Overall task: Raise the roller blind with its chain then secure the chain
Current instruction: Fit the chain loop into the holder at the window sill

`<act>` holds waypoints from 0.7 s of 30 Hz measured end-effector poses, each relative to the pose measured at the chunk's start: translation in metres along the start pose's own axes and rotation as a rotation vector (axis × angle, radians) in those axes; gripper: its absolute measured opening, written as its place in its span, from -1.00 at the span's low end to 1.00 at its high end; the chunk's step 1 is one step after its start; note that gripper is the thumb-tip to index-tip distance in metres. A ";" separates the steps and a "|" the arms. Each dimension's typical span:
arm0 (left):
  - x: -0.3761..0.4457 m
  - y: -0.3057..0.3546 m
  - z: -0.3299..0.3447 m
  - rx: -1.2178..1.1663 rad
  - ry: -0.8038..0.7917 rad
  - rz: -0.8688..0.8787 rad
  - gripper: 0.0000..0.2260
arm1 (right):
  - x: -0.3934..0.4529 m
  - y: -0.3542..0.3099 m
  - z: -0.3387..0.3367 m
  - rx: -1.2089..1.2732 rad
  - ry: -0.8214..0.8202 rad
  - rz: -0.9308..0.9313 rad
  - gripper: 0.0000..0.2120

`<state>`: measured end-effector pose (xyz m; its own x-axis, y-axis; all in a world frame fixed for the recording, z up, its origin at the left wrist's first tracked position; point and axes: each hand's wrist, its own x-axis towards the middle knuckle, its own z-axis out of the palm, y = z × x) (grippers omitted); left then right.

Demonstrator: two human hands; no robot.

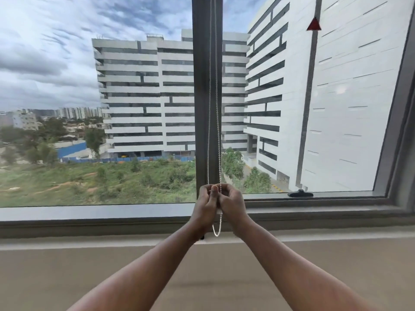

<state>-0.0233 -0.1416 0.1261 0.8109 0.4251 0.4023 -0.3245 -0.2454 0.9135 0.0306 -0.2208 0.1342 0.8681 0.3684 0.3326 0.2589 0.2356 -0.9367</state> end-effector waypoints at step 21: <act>-0.035 -0.143 0.020 0.127 -0.018 -0.216 -0.72 | -0.010 0.147 -0.040 -0.037 -0.109 0.248 -0.92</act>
<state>0.0038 -0.1387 -0.0196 0.8634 0.4645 0.1968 -0.0803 -0.2586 0.9627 0.0769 -0.2254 -0.0115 0.8567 0.5059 0.1008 0.0615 0.0940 -0.9937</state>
